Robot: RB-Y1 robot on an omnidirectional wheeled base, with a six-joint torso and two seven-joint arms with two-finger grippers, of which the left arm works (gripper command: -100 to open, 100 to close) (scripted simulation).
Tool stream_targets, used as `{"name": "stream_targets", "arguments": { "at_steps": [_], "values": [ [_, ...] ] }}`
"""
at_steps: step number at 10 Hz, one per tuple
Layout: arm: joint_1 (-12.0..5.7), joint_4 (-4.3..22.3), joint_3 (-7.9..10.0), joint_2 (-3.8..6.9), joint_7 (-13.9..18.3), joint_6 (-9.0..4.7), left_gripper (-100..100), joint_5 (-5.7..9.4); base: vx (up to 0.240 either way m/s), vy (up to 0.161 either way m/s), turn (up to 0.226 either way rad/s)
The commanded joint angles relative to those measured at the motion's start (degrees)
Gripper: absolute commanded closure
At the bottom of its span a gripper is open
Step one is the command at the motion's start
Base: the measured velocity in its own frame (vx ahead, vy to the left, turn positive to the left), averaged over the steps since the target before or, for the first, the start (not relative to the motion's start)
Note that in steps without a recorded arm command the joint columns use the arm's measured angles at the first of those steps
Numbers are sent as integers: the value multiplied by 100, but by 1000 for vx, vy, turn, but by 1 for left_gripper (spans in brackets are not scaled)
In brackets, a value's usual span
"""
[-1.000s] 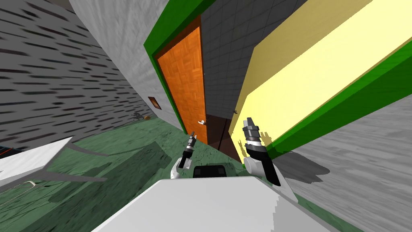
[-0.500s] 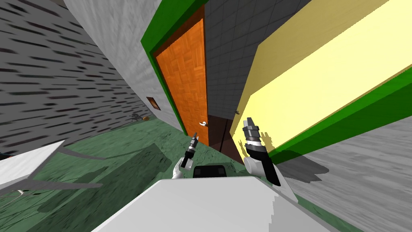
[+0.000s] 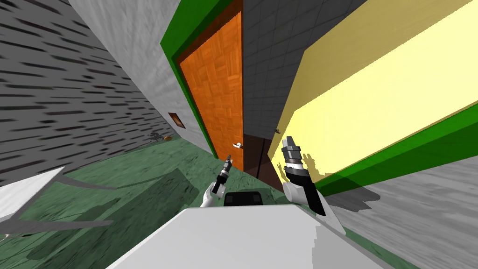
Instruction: Push the door open
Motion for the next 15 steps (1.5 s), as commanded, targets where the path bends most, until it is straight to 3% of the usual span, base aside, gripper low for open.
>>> {"name": "stream_targets", "arguments": {
  "at_steps": [1, 4, 6, 9, 12, 15],
  "values": [
    [-66, 174, -66, -9, 14, -42, -100, -33, 96, 59, -16],
    [-357, 811, -219, -68, 39, -200, -100, -111, 123, 91, -26],
    [-411, 929, -247, -80, 44, -229, -100, -126, 76, 80, -11],
    [-658, 1469, -377, -155, 65, -363, -100, -192, 96, 63, -23],
    [-768, 1710, -435, -195, 75, -423, -100, -221, 76, 54, -9],
    [-765, 1729, -386, -124, 45, -444, -100, -198, 93, -22, -26]
  ]
}}
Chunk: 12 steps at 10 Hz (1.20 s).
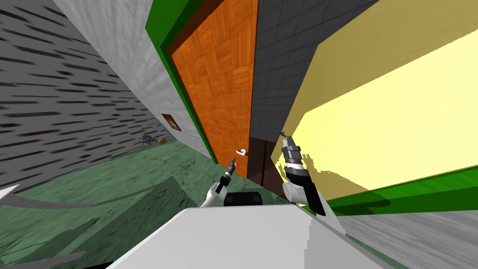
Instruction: Push the door open
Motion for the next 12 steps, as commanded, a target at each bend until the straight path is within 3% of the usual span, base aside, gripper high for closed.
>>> {"name": "stream_targets", "arguments": {
  "at_steps": [1, 4, 7, 8, 9, 12],
  "values": [
    [-25, 68, 26, 18, -20, -34, -100, 13, 192, -61, -24],
    [-26, 118, 72, -15, -65, -56, -100, 33, 192, -98, -31],
    [-26, 161, 112, -135, -103, -75, -100, 50, 176, -71, -28],
    [-6, 111, 98, -101, -93, -53, -100, 43, 81, -32, 0],
    [-6, 111, 98, -101, -93, -53, 100, 43, -12, 4, 4],
    [-6, 111, 98, -101, -93, -53, 100, 43, -13, 7, -9]
  ]
}}
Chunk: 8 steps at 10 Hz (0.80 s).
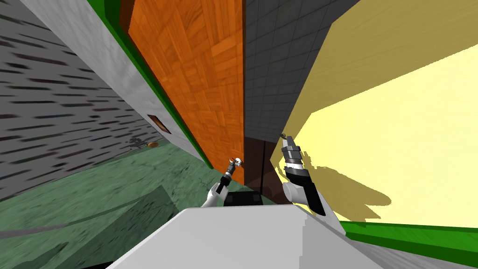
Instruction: Push the door open
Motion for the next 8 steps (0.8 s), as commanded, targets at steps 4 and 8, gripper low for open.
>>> {"name": "stream_targets", "arguments": {
  "at_steps": [4, 8],
  "values": [
    [-4, 14, 99, 57, -45, 4, 100, 47, 56, -37, 14],
    [-7, 21, 151, 82, -69, 6, 100, 72, 76, -51, 8]
  ]
}}
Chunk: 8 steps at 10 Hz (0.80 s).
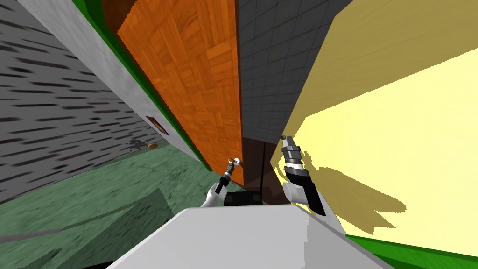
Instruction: Push the door open
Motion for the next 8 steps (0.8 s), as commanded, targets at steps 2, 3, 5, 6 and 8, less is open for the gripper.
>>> {"name": "stream_targets", "arguments": {
  "at_steps": [2, 3, 5, 6, 8],
  "values": [
    [10, -78, 156, 107, -45, 60, 100, 72, 105, -95, 53],
    [5, -68, 232, 129, -80, 63, 100, 107, 149, -122, 52],
    [-1, -52, 355, 158, -136, 68, 100, 165, 162, -118, 53],
    [-3, -46, 397, 166, -155, 69, 100, 185, 143, -117, 49],
    [-8, -34, 486, 177, -196, 73, 100, 227, 137, -125, 38]
  ]
}}
